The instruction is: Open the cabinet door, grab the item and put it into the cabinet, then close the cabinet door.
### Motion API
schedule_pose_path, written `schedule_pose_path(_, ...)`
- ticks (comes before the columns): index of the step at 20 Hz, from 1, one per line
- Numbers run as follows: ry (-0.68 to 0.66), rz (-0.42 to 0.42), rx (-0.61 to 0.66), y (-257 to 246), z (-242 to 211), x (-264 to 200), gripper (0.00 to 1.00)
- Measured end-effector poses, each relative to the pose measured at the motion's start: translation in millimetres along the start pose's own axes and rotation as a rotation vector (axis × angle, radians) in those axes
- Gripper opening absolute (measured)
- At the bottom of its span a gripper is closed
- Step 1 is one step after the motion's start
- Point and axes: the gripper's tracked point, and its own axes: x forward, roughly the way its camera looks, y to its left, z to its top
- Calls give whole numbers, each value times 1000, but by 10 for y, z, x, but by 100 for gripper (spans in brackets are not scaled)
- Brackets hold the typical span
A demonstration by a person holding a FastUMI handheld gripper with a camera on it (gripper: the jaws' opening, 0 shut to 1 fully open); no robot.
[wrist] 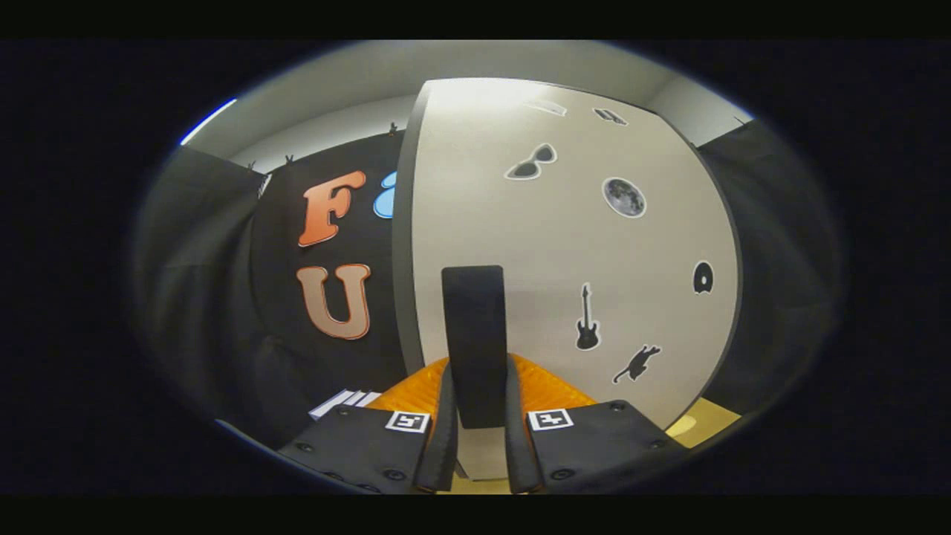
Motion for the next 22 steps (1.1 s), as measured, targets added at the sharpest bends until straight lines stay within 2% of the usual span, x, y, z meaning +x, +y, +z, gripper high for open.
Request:
schedule_pose_path(3,44,1,-12,-129,-63,-463,35)
schedule_pose_path(5,55,11,26,-237,10,-804,35)
schedule_pose_path(12,64,157,80,-740,18,-1664,34)
schedule_pose_path(17,79,250,85,-1164,32,-2031,34)
schedule_pose_path(22,92,264,32,-1694,104,-2408,34)
